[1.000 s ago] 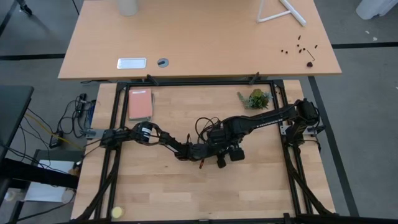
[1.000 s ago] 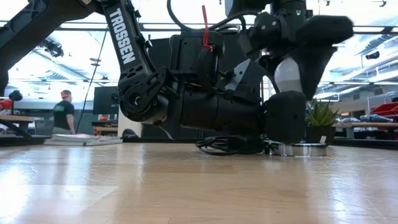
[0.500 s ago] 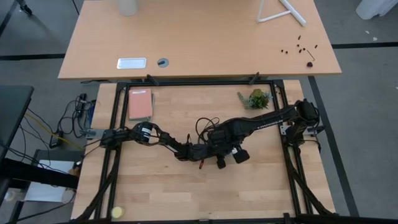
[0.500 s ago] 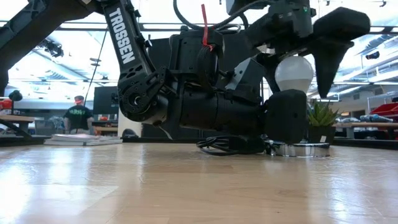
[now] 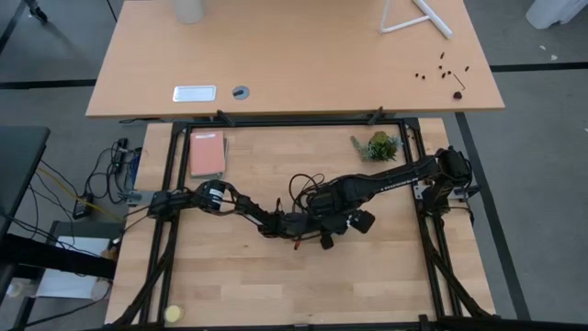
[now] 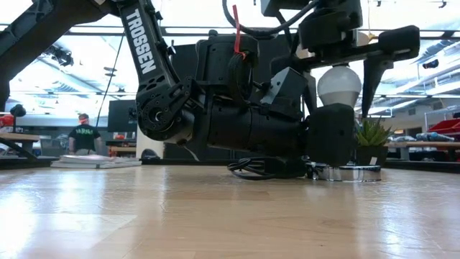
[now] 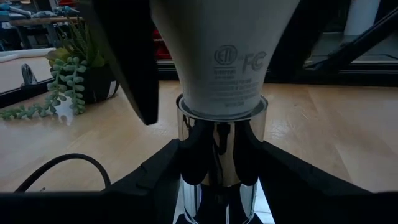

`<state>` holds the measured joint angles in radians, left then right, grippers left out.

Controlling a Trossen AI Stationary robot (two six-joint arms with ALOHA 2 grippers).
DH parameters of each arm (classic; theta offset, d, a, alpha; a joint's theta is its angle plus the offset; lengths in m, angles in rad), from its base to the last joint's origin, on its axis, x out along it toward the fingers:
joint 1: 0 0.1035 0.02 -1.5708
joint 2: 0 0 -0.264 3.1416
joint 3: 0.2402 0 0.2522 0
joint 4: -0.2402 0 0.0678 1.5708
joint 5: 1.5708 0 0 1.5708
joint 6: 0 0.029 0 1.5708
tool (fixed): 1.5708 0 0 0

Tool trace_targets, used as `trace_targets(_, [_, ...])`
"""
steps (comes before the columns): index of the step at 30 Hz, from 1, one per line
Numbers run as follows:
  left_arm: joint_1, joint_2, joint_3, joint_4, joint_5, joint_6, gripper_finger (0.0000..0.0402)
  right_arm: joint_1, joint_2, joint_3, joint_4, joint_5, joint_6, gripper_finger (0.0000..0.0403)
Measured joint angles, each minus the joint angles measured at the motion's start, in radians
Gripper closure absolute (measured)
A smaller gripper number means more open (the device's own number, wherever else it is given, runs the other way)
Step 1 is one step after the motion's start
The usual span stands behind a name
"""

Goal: Screw lightbulb
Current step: Insert the lightbulb into the lamp

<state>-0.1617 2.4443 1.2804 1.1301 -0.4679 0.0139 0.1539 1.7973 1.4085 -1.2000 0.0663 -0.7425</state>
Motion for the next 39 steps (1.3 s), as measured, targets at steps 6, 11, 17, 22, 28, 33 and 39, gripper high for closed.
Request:
trace_targets(6, [0.0, 0.0, 0.0, 0.0, 0.0, 0.009, 0.0202, 0.01, 0.0, 0.0, 0.002, 0.001, -0.125, 0.0123])
trace_targets(11, [0.0, 0.0, 0.0, -0.005, 0.0, 0.008, 0.0202, 0.014, 0.0, 0.0, 0.003, -0.002, -0.137, 0.0159])
trace_targets(17, [-0.002, 0.0, 0.0, -0.006, 0.002, 0.008, 0.0202, 0.014, 0.0, 0.0, 0.021, -0.031, 0.043, 0.0159])
trace_targets(22, [-0.004, 0.0, 0.0, -0.006, 0.005, 0.007, 0.0202, 0.014, 0.0, 0.0, 0.041, -0.037, 0.297, 0.0145])
trace_targets(28, [-0.005, 0.0, 0.0, -0.006, 0.008, 0.003, 0.0202, 0.014, 0.0, 0.0, 0.052, -0.037, 0.609, 0.0155])
trace_targets(33, [-0.006, 0.0, 0.0, -0.005, 0.008, 0.002, 0.0202, 0.006, 0.0, 0.0, 0.055, -0.036, 0.94, 0.015])
trace_targets(39, [-0.006, 0.0, 0.0, -0.005, 0.004, 0.0, 0.0202, -0.013, 0.0, 0.0, 0.054, -0.023, 1.286, 0.0148])
